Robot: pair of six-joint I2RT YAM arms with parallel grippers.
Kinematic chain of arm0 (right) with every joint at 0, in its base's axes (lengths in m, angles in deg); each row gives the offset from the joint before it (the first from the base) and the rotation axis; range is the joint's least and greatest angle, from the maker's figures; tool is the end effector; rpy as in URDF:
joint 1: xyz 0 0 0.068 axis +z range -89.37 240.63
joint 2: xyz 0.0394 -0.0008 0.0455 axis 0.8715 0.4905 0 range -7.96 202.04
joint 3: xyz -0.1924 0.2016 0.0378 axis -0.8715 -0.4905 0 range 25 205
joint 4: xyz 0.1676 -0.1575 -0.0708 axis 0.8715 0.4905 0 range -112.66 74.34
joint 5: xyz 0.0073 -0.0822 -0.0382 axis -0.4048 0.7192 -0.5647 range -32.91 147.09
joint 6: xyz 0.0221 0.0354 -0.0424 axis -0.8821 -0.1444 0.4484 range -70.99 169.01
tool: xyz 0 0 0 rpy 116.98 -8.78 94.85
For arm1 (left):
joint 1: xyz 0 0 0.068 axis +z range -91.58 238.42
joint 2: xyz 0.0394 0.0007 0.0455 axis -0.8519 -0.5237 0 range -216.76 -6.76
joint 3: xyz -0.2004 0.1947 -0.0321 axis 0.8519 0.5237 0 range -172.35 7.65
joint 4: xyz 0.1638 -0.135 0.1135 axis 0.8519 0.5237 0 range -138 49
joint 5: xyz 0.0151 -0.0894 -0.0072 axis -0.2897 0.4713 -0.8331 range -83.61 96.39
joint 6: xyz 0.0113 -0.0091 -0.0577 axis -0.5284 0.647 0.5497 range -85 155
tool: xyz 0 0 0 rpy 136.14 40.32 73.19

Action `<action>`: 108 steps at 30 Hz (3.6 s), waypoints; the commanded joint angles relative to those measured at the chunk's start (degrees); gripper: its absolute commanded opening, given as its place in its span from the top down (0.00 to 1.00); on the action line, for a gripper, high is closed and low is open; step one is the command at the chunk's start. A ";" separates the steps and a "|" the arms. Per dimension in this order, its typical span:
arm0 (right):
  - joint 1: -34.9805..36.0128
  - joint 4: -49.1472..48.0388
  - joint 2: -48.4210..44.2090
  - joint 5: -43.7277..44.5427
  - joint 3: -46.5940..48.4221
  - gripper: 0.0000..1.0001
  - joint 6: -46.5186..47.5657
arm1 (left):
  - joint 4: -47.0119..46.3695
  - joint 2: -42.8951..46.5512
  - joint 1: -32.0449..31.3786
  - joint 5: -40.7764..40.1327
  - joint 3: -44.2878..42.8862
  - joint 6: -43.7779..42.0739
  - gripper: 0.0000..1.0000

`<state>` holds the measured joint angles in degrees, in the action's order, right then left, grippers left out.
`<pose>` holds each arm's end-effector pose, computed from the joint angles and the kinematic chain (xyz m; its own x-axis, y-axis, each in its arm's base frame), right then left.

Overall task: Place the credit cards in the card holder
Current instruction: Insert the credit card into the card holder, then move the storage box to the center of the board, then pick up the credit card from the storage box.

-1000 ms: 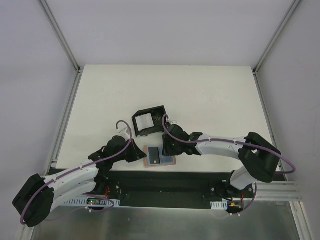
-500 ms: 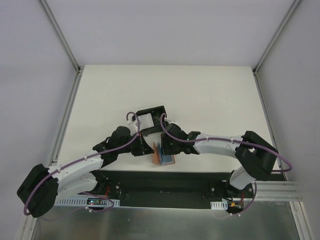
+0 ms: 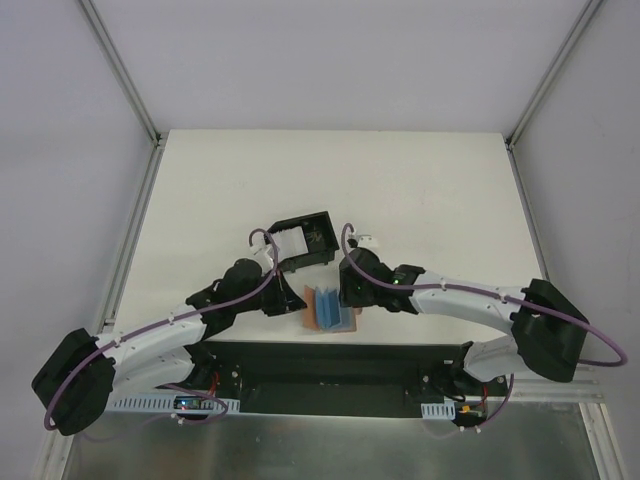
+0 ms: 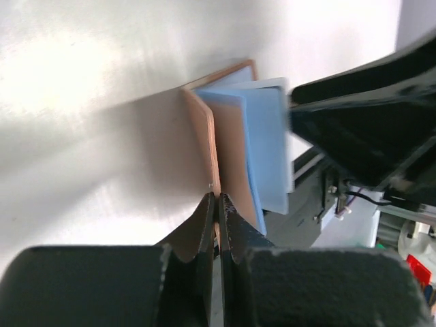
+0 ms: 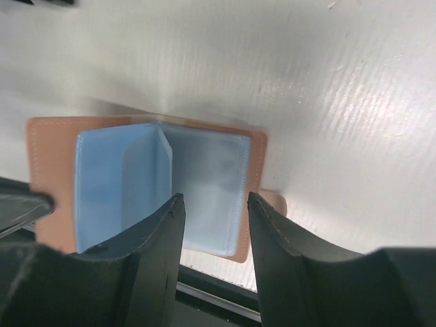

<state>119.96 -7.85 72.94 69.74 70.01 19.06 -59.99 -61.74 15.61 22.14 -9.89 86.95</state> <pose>0.1441 0.2242 0.2107 -0.7257 -0.2686 -0.6334 -0.4688 0.8669 0.1695 0.1252 -0.1320 0.1992 -0.8509 -0.2449 -0.4648 0.2658 0.5624 -0.7830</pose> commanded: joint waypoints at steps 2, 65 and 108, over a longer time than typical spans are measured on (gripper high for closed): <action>-0.79 1.19 -5.14 1.60 -1.24 0.55 -0.28 | 4.69 2.16 -0.61 -4.40 3.30 0.79 1.00; -20.30 7.61 21.32 -8.43 30.76 0.50 23.19 | 9.62 7.43 1.76 -11.79 8.93 3.96 1.00; -24.35 -2.94 27.20 -33.21 32.59 0.28 24.16 | 8.91 3.30 1.94 -11.35 6.91 3.16 1.00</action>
<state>95.63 -9.32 98.76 38.46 99.70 43.30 -52.93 -57.43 16.90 10.81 -2.19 91.36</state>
